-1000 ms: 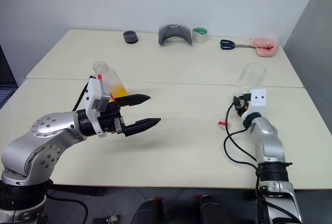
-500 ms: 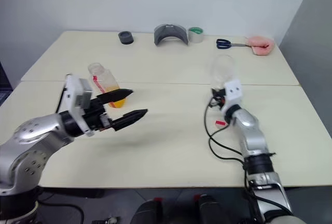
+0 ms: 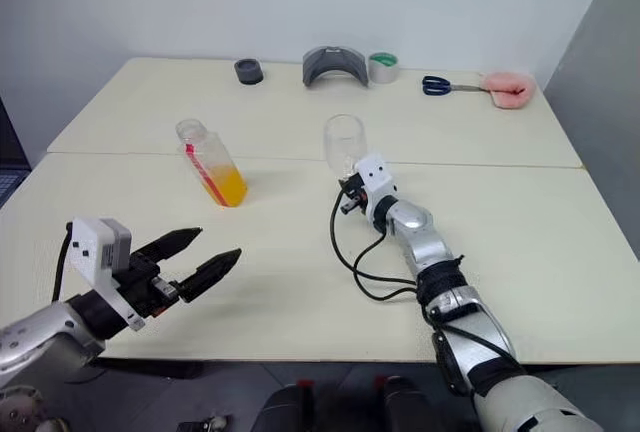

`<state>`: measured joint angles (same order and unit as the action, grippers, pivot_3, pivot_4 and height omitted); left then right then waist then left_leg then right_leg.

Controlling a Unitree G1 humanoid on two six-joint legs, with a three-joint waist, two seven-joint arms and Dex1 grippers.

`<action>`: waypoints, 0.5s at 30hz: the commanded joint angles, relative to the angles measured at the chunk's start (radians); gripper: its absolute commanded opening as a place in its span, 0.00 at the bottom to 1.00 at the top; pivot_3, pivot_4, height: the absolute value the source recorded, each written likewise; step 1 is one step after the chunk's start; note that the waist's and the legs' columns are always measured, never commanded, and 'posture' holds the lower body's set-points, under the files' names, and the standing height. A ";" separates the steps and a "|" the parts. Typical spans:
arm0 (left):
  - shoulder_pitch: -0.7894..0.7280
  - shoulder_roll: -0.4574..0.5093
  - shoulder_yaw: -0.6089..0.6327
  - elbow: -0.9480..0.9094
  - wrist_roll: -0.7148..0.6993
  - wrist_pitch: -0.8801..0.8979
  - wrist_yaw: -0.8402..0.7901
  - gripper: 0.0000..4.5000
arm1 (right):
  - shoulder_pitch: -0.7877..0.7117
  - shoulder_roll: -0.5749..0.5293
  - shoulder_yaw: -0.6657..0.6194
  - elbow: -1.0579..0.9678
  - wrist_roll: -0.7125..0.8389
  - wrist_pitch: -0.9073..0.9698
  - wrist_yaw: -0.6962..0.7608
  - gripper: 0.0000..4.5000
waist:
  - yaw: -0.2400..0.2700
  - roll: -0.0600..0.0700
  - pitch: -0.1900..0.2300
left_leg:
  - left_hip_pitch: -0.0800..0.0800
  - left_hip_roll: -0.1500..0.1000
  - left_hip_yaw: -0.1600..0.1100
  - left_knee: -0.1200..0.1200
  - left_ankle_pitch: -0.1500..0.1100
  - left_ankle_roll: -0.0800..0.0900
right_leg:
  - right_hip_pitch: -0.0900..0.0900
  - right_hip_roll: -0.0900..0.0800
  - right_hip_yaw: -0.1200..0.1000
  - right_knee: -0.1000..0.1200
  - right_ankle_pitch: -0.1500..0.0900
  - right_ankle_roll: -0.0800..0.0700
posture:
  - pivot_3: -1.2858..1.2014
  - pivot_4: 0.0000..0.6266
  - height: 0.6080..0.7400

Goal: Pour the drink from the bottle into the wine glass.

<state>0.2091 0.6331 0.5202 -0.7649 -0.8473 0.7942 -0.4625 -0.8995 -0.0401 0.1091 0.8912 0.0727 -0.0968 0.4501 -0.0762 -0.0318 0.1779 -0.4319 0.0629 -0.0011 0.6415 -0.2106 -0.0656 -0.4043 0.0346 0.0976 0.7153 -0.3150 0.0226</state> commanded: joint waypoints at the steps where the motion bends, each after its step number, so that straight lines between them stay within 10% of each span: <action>1: -0.014 0.003 0.018 -0.031 -0.010 -0.034 0.022 1.00 | -0.068 0.021 -0.048 0.080 0.013 -0.086 -0.009 0.03 | -0.002 0.000 0.000 | 0.000 0.000 0.000 0.000 0.000 0.000 | 0.000 0.000 0.000 0.000 0.000 0.000 | 0.52 0.24 1.00; 15: -0.063 0.038 -0.010 0.051 0.011 -0.069 -0.010 1.00 | 0.032 0.019 -0.093 -0.039 0.041 -0.090 0.063 1.00 | -0.006 0.000 0.000 | 0.000 0.000 0.000 0.000 0.000 0.000 | 0.000 0.000 0.000 0.000 0.000 0.000 | 0.52 0.24 1.00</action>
<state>0.1580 0.6568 0.5058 -0.7148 -0.8452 0.7551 -0.4626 -0.8859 -0.0087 0.0202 0.9370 0.1013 -0.1995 0.4899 -0.0818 -0.0317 0.1779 -0.4319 0.0626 -0.0011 0.6411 -0.2107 -0.0656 -0.4041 0.0347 0.0978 0.7153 -0.3150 0.0226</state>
